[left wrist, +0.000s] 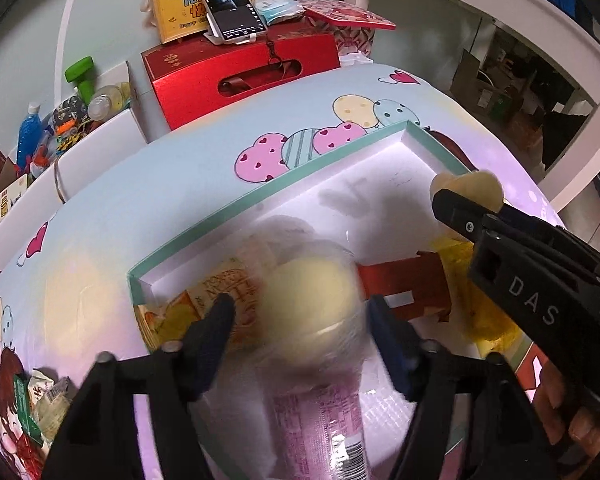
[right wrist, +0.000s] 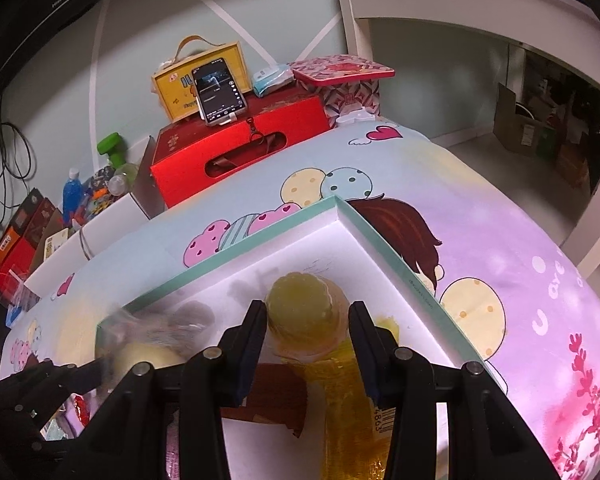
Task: Organize snacks
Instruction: 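Lower the bun bag and yellow cake into the tray and open both grippers, then move both grippers back over the snack pile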
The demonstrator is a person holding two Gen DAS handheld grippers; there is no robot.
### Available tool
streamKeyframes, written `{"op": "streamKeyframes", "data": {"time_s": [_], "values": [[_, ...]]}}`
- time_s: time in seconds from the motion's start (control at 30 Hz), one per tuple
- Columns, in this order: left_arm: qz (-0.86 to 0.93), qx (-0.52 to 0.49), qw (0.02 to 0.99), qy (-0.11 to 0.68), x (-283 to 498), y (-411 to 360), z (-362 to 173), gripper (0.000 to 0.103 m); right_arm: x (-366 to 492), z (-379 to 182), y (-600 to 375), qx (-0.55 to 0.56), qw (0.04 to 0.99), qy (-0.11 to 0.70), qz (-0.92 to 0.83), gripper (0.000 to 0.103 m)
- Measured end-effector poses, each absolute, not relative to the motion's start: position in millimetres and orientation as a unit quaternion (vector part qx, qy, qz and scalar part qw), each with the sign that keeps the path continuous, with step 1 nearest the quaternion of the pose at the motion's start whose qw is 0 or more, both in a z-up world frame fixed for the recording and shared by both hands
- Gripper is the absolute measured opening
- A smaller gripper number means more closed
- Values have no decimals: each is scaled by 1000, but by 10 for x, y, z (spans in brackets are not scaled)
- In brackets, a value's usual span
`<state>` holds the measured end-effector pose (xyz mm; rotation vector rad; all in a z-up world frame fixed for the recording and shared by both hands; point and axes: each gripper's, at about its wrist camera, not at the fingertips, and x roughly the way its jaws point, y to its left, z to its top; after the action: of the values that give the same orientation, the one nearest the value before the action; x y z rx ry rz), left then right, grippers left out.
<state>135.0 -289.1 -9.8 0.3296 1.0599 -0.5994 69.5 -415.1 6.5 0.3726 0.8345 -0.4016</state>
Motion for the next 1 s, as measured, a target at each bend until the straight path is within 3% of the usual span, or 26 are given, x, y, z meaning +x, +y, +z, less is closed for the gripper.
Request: {"op": "streamKeyframes", "data": {"time_s": [0.13, 0.33, 0.43, 0.53, 0.63, 1.0], "values": [[-276, 148, 811, 494, 1345, -2812, -64, 72, 713, 63, -4104, 171, 879, 403, -188, 48], [-260, 130, 821, 492, 1365, -2579, -2, 72, 734, 66, -4053, 154, 878, 412, -190, 61], [-252, 123, 826, 489, 1369, -2459, 29, 72, 746, 61, -4021, 147, 878, 416, -188, 76], [-241, 114, 834, 484, 1375, -2350, 66, 73, 772, 41, -3979, 133, 877, 423, -186, 78], [-221, 95, 846, 475, 1394, -2187, 107, 90, 793, 4, -3956, 119, 873, 431, -192, 89], [-108, 40, 885, 451, 1457, -1278, 98, 94, 791, 38, -3874, 102, 881, 423, -184, 103]]}}
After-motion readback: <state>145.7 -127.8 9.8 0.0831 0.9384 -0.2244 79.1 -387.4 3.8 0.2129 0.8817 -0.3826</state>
